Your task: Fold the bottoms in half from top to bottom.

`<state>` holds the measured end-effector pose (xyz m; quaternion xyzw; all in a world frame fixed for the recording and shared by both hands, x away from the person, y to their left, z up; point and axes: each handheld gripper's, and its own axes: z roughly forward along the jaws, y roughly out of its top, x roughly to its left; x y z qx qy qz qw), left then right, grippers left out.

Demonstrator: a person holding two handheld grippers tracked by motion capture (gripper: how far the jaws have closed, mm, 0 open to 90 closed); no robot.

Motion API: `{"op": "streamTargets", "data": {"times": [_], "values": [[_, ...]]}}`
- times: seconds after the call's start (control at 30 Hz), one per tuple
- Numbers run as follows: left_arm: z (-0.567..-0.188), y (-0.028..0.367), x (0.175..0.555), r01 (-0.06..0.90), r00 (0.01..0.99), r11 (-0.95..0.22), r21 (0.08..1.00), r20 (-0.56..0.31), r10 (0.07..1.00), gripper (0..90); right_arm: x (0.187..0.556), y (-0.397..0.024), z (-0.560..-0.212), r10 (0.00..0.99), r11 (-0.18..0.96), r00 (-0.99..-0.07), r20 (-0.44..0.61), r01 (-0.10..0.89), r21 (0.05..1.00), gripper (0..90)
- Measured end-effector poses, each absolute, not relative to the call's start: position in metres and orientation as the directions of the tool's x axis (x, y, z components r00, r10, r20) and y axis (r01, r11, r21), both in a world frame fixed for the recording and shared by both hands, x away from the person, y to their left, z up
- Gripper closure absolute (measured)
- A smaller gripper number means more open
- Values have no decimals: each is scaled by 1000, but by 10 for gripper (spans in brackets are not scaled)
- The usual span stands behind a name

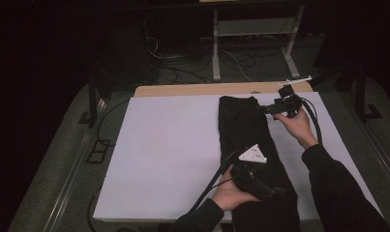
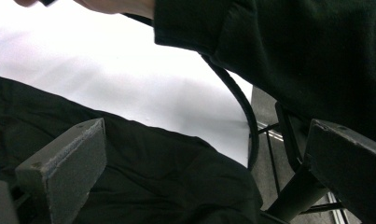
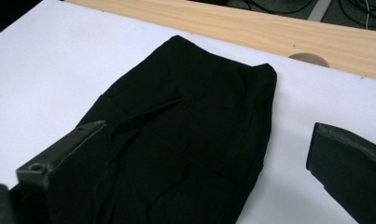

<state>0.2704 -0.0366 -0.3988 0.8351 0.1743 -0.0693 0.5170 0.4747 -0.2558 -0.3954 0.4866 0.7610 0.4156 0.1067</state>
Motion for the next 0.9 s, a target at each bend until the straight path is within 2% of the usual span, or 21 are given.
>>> {"op": "streamTargets", "data": {"times": [0.9], "values": [[-357,0,308,328,924,-415,849,-198,326,0,442,-271,-388,817,170,-522,247,626,761,0]]}}
